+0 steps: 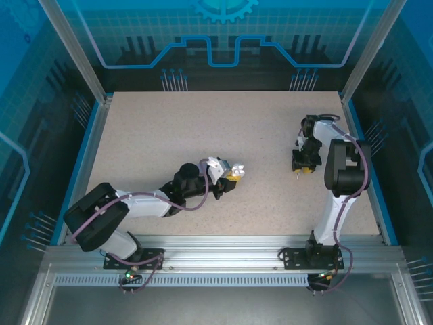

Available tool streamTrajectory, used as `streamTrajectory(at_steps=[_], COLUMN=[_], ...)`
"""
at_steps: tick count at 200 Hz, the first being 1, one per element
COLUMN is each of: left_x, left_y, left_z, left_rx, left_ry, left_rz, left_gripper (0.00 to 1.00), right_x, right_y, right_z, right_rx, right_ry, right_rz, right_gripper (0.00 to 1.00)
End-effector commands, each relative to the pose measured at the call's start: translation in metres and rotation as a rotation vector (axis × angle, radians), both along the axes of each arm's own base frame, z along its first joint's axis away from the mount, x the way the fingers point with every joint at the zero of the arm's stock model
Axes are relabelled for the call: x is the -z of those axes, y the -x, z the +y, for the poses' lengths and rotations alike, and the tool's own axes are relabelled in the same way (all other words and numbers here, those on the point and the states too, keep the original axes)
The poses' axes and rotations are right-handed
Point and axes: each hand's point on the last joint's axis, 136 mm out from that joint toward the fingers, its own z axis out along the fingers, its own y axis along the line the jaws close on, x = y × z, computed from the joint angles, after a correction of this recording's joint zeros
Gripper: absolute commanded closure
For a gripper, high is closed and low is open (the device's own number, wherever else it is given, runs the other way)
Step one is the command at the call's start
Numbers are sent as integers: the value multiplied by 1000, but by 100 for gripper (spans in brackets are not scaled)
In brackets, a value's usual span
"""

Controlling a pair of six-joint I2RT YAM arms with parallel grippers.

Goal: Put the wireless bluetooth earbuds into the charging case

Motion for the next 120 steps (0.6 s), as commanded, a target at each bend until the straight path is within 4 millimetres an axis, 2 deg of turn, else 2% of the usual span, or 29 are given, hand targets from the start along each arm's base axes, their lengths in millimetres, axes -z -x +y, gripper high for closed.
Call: streamTrajectory(at_steps=[1,120], left_x=[-1,1], left_y=[1,-1], left_z=[-1,-2], left_rx=[-3,-3], left_ry=[12,4], left_rz=[-18,-19], left_gripper=[88,88], right_x=[4,23], right_y=[5,10], right_z=[-3,5], right_rx=[10,1], right_ry=[-6,-19], right_rz=[37,86], right_gripper=[68,74])
